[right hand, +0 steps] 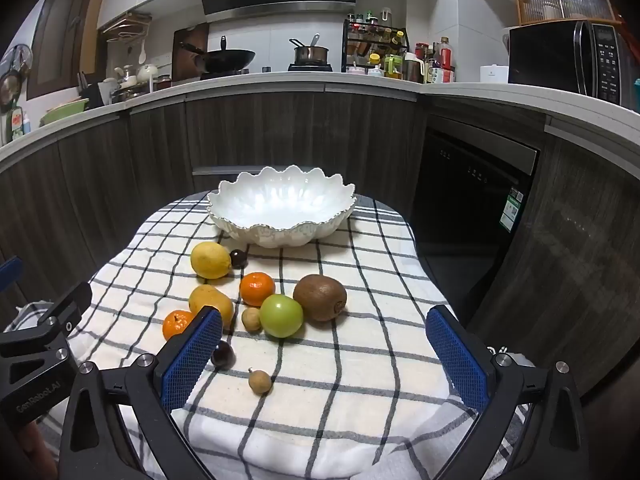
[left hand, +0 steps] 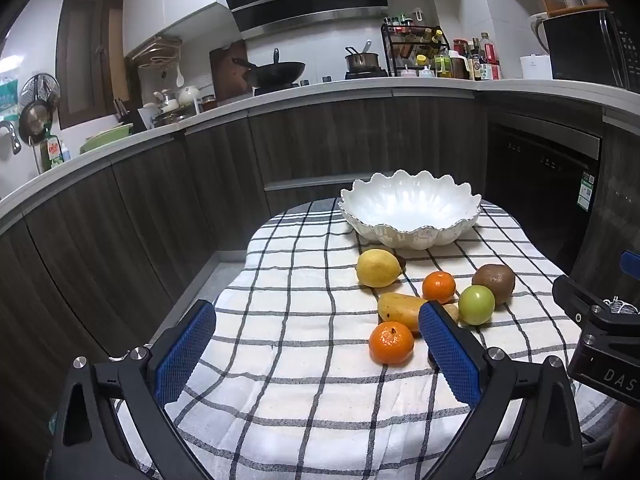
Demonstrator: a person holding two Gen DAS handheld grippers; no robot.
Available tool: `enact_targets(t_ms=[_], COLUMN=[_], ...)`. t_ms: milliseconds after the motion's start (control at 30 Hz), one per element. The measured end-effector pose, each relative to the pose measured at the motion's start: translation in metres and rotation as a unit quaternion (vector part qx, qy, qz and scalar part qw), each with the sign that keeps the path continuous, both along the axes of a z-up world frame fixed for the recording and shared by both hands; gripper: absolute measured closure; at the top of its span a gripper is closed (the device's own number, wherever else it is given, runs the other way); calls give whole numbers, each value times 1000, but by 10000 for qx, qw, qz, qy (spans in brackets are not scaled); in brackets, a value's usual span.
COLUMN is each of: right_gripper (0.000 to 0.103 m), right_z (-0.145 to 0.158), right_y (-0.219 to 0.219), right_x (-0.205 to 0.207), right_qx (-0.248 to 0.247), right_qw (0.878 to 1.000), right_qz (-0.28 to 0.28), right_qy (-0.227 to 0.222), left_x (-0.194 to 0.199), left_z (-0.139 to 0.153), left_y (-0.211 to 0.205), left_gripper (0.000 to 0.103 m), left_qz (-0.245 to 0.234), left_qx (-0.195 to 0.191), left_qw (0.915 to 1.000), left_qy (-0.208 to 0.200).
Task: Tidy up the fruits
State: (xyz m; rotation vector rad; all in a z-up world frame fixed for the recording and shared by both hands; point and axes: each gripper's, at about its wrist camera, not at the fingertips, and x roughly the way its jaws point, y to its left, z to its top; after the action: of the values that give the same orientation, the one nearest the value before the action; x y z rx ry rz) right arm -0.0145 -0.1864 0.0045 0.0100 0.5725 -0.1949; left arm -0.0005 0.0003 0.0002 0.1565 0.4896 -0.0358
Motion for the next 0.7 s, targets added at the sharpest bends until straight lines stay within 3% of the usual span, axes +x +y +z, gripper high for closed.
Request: enact_targets(t_ms=[700], right_gripper=[0], right_z=[0], right_y=[0], right_x=[0], right_qx=[-14], right_qw=[10000], right_qz=[1], right_qy=[-6], left_x=[2], left_z=[-6], left_y=[1], left_gripper=[0], left_qz=[20], left_qx=[24], left_qw=[10000], left_qy=[94])
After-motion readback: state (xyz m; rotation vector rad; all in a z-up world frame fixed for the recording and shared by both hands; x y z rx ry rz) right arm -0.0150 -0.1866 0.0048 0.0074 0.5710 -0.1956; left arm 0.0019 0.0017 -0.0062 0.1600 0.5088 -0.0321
